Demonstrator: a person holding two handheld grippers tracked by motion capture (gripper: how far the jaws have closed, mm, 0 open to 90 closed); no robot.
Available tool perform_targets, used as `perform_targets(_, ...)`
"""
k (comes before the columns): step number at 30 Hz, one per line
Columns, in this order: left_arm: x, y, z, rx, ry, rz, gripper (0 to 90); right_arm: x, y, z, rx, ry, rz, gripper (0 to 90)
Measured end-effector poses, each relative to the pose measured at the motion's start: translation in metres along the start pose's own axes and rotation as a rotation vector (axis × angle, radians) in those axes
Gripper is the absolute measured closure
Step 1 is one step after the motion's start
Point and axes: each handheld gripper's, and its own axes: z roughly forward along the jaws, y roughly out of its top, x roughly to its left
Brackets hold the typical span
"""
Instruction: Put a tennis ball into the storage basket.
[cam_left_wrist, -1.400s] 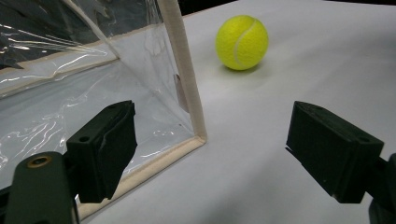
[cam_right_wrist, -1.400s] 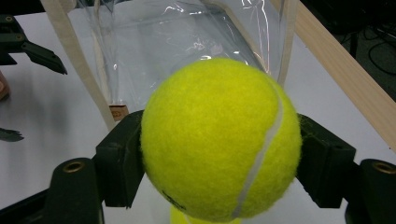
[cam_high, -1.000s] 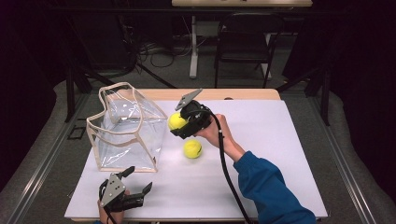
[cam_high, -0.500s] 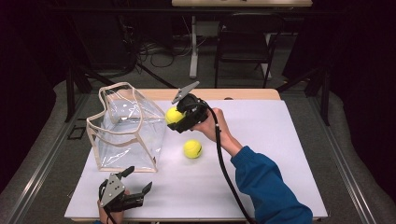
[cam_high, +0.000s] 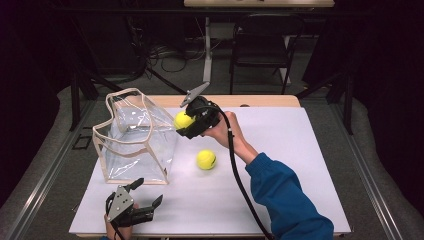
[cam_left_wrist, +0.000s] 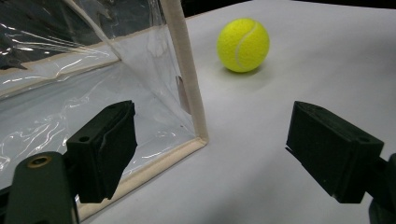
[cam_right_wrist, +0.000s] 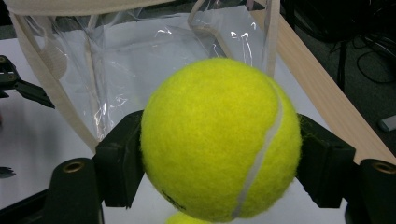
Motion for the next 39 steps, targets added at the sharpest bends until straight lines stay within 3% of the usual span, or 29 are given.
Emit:
perform_targets(20, 0.000, 0.000, 0.000, -0.002, 0.000, 0.000, 16.0, -0.001, 0.017, 0.001, -0.002, 0.001, -0.012, 26.2)
perform_targets(39, 0.000, 0.000, -0.001, -0.001, -0.002, -0.004, 16.0, 0.003, 0.032, 0.000, -0.042, 0.003, -0.019, 26.2)
